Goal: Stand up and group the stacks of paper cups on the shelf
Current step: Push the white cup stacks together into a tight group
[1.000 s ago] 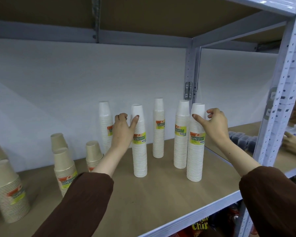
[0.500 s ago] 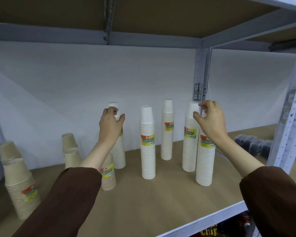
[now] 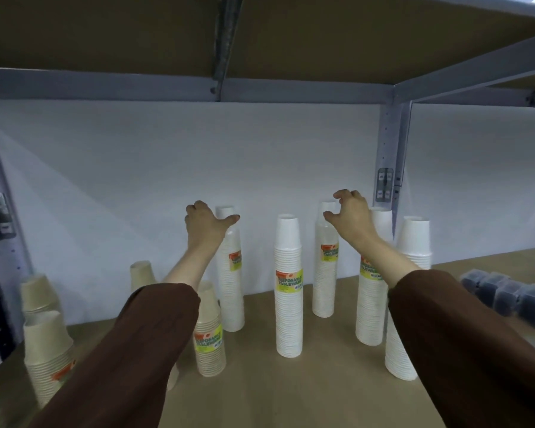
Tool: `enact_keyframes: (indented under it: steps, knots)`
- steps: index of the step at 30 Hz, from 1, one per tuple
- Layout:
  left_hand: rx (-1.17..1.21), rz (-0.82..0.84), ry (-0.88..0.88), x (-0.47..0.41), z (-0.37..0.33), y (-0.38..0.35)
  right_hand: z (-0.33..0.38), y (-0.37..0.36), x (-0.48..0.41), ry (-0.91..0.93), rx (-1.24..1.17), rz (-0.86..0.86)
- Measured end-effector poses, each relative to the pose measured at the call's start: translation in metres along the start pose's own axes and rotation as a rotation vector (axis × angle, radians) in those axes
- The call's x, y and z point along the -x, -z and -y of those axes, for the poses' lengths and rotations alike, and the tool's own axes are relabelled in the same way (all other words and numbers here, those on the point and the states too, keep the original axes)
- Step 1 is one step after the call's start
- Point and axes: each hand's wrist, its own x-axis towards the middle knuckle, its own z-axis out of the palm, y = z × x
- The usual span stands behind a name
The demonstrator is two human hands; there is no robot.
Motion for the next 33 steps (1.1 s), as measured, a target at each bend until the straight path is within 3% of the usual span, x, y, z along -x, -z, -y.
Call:
enact_keyframes:
  steps: [3, 22, 33]
  knots:
    - [-0.019, 0.034, 0.053, -0.006, 0.005, -0.008, -0.001, -0.006, -0.008, -0.017, 0.018, 0.008]
    - [0.003, 0.248, -0.072, -0.024, 0.025, 0.003, -0.015, -0.016, 0.0, -0.009, -0.021, 0.019]
    - [0.042, 0.156, -0.059, -0.013, 0.024, -0.008, -0.027, -0.02, 0.039, 0.014, -0.024, 0.026]
